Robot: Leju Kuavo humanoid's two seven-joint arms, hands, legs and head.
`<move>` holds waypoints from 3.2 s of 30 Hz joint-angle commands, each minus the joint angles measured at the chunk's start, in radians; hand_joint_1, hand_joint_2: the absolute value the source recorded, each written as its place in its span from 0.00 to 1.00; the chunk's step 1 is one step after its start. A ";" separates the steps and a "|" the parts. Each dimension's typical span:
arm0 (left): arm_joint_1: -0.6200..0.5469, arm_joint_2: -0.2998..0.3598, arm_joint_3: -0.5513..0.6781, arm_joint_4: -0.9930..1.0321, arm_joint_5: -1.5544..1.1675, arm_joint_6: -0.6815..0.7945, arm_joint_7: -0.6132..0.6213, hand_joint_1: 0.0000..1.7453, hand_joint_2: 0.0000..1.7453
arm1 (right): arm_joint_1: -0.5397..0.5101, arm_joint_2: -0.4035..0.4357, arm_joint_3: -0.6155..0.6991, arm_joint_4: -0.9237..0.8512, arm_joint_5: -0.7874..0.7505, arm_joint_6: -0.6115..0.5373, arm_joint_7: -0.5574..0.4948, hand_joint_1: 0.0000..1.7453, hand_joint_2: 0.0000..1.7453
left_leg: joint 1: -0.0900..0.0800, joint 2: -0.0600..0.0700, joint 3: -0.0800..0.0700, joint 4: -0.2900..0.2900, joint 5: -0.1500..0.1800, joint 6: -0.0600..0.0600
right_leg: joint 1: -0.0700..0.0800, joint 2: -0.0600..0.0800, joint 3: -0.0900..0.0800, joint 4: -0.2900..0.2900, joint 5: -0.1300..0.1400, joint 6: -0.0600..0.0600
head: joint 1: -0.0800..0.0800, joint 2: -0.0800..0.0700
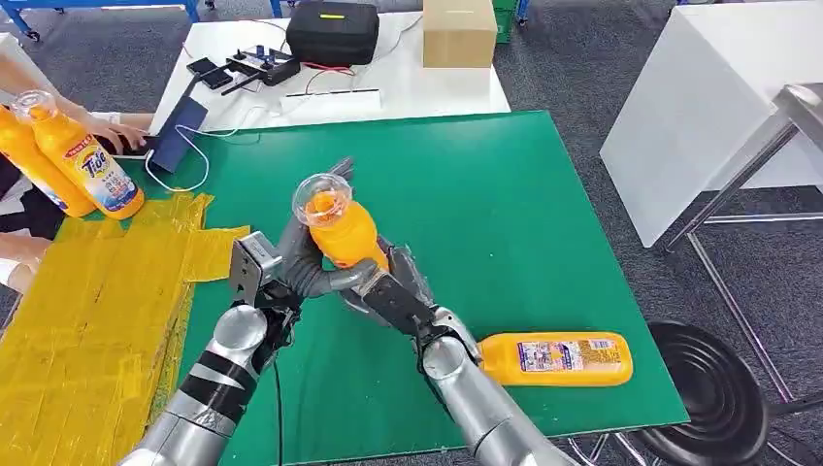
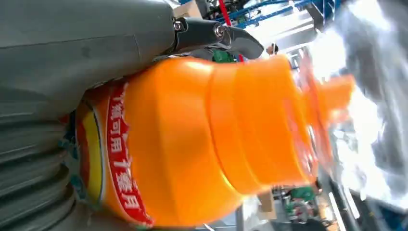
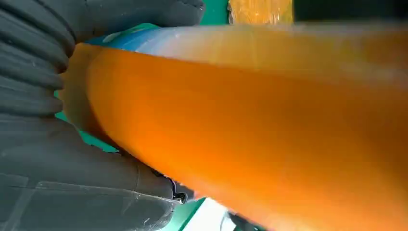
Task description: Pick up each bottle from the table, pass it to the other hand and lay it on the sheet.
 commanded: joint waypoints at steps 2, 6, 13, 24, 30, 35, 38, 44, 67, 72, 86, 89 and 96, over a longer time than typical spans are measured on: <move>-0.035 -0.001 0.012 0.086 0.042 -0.003 0.008 0.04 1.00 | -0.018 -0.018 0.154 -0.001 0.019 -0.026 0.028 1.00 1.00 | 0.002 -0.003 0.004 0.001 -0.002 -0.001 | 0.002 -0.001 0.005 0.000 -0.002 0.000 | 0.000 0.000; -0.035 -0.001 0.012 0.086 0.042 -0.003 0.008 0.04 1.00 | -0.018 -0.018 0.154 -0.001 0.019 -0.026 0.028 1.00 1.00 | 0.000 -0.001 0.002 0.000 -0.001 0.000 | 0.000 0.000 0.002 0.000 -0.001 0.000 | 0.000 0.000; -0.029 -0.013 0.102 0.058 0.131 0.018 0.000 1.00 1.00 | -0.019 -0.020 0.167 0.006 -0.019 -0.004 0.024 1.00 1.00 | 0.002 -0.002 0.004 0.000 -0.002 -0.001 | 0.001 0.000 0.005 0.000 -0.002 0.000 | 0.000 0.000; -0.009 -0.011 0.156 0.031 0.164 0.059 0.004 1.00 1.00 | 0.021 -0.051 0.185 -0.076 -0.047 -0.014 0.023 1.00 1.00 | 0.002 -0.004 0.004 0.001 -0.002 -0.001 | 0.002 -0.002 0.005 -0.001 -0.002 0.000 | 0.000 0.000; 0.003 0.004 0.172 0.018 0.124 0.122 0.004 1.00 1.00 | 0.065 -0.071 0.179 -0.183 -0.053 -0.039 0.015 0.00 1.00 | 0.001 -0.002 0.004 0.000 -0.002 -0.001 | 0.001 0.000 0.005 -0.001 -0.002 0.000 | 0.000 0.000; 0.016 0.009 0.191 0.014 0.084 0.188 0.002 1.00 1.00 | 0.110 -0.101 0.171 -0.298 -0.066 -0.047 0.014 0.00 0.00 | 0.002 -0.003 0.005 0.001 -0.002 -0.001 | 0.002 -0.001 0.006 -0.001 -0.002 0.000 | 0.000 0.000; 0.031 0.021 0.204 0.006 -0.075 0.366 -0.014 1.00 1.00 | 0.154 -0.129 0.160 -0.394 -0.069 -0.055 0.017 0.00 0.00 | 0.001 -0.002 0.003 0.000 -0.001 -0.001 | 0.001 -0.001 0.003 -0.001 -0.001 0.000 | 0.000 0.000; 0.044 0.028 0.198 -0.001 -0.325 0.612 0.014 1.00 1.00 | 0.190 -0.149 0.149 -0.446 -0.072 -0.060 0.023 0.00 0.00 | 0.000 -0.002 0.002 -0.001 -0.001 0.000 | 0.000 0.000 0.003 -0.001 -0.001 0.000 | 0.000 0.000; 0.147 0.275 0.220 0.171 -1.338 0.806 0.707 1.00 1.00 | 0.407 -0.216 -0.126 -0.602 -0.015 -0.204 0.000 0.00 1.00 | 0.000 -0.002 0.002 -0.001 -0.001 -0.001 | 0.000 -0.001 0.001 -0.001 -0.001 0.000 | 0.000 0.000; 0.135 0.199 0.419 0.233 -1.305 0.806 0.544 0.00 1.00 | 0.387 -0.212 -0.130 -0.554 -0.023 -0.201 0.003 0.00 1.00 | 0.001 -0.002 0.004 -0.001 -0.001 -0.001 | 0.001 0.000 0.004 -0.002 -0.001 0.000 | 0.000 0.000; 0.124 0.122 0.520 0.254 -1.222 0.806 0.383 0.00 1.00 | 0.378 -0.207 -0.127 -0.535 -0.025 -0.199 0.003 0.00 1.00 | 0.001 -0.003 0.002 -0.001 -0.001 -0.001 | 0.001 -0.002 0.003 -0.002 -0.001 0.000 | 0.000 0.000; 0.115 0.099 0.551 0.275 -1.180 0.806 0.326 0.00 1.00 | 0.377 -0.217 -0.123 -0.538 0.019 -0.224 0.015 0.00 1.00 | 0.001 -0.003 0.001 -0.001 -0.001 0.000 | 0.001 -0.002 0.002 -0.001 -0.001 0.000 | 0.000 0.000; 0.095 0.057 0.571 0.336 -0.965 0.806 0.146 0.00 1.00 | 0.383 -0.290 -0.099 -0.582 0.180 -0.244 0.068 0.00 1.00 | 0.001 -0.004 0.003 -0.001 -0.001 0.000 | 0.000 -0.003 0.004 -0.002 -0.002 0.000 | 0.000 0.000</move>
